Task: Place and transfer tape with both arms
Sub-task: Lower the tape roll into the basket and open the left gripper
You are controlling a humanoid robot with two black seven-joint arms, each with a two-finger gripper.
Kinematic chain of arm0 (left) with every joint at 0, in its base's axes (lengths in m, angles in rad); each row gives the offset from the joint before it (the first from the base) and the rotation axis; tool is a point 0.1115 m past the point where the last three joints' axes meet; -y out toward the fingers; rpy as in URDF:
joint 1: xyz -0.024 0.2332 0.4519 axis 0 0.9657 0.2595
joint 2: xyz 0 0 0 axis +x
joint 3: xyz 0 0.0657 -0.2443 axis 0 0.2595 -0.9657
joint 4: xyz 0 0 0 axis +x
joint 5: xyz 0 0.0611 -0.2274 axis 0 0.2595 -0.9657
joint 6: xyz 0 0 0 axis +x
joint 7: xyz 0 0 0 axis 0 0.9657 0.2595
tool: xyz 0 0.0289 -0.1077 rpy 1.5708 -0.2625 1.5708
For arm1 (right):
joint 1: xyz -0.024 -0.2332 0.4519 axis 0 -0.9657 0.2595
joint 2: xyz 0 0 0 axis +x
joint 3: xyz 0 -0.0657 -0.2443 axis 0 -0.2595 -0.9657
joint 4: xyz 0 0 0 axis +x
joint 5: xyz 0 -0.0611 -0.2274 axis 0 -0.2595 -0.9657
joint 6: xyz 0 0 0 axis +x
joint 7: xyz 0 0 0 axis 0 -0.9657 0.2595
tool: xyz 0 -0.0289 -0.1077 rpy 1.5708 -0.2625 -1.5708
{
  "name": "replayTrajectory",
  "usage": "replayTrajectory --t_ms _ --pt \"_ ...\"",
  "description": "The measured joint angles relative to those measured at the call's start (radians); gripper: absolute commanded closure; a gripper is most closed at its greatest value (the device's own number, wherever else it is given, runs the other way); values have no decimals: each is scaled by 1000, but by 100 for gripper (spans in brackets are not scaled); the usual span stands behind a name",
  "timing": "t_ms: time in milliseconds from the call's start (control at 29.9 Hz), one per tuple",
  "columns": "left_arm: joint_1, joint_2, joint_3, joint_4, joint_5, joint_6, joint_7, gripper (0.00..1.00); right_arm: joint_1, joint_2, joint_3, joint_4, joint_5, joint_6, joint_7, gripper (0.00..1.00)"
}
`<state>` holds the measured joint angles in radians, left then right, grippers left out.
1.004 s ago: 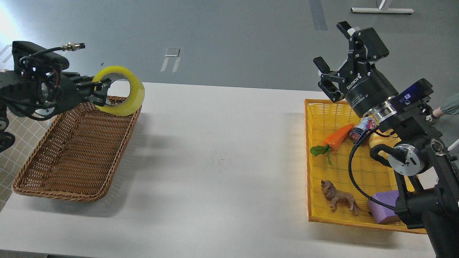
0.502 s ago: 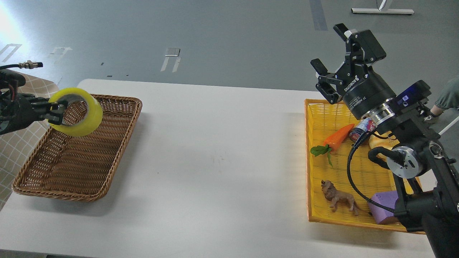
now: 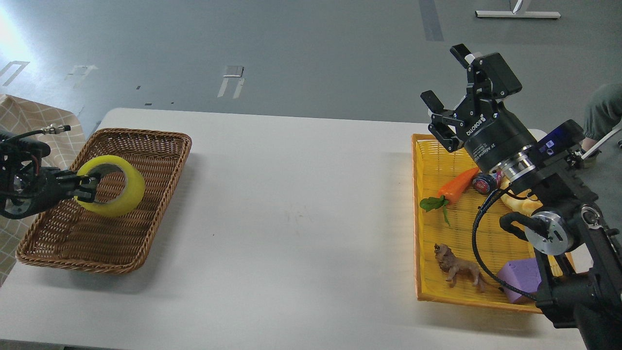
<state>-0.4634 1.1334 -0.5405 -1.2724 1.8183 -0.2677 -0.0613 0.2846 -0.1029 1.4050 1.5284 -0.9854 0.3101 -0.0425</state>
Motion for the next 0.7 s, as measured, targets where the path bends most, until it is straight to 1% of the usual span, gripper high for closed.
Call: replayTrajectory --t_ms 33,67,134,234,268,301,335,368,401,435,468,569,636,703 --pt "1 -7 0 13 0 3 -8 100 -5 0 0 1 -2 0 0 0" --pt "2 -11 0 22 2 5 -19 97 -9 0 0 1 -3 0 0 0" --pt "3 -17 0 47 5 12 -44 89 -13 0 0 3 -4 0 0 0" --pt "4 -31 -1 97 6 37 -66 75 -15 0 0 4 -4 0 0 0" --pt "4 -39 -1 117 6 54 -78 65 -16 0 0 6 -4 0 0 0" --pt "4 -43 -1 130 6 67 -91 47 -17 0 0 6 -4 0 0 0" --pt "4 -46 -1 140 6 78 -113 47 -18 0 0 8 -4 0 0 0" --pt "4 -46 -1 146 5 84 -137 14 -20 0 0 9 -4 0 0 0" --pt "3 -46 -1 150 3 88 -161 4 -21 0 0 9 -4 0 0 0" --pt "1 -46 -1 153 -1 91 -186 4 -22 0 0 10 -4 0 0 0" --pt "0 -44 -1 154 -3 92 -231 3 -22 1 0 11 -4 -1 0 0" --pt "-1 -41 -1 163 -6 93 -326 2 -22 1 0 14 -4 -2 0 0" --pt "0 -41 -1 173 -8 93 -358 2 -22 2 0 18 -4 -2 0 0" --pt "0 -40 -1 179 -10 93 -369 2 -22 2 0 21 -4 -2 0 0"
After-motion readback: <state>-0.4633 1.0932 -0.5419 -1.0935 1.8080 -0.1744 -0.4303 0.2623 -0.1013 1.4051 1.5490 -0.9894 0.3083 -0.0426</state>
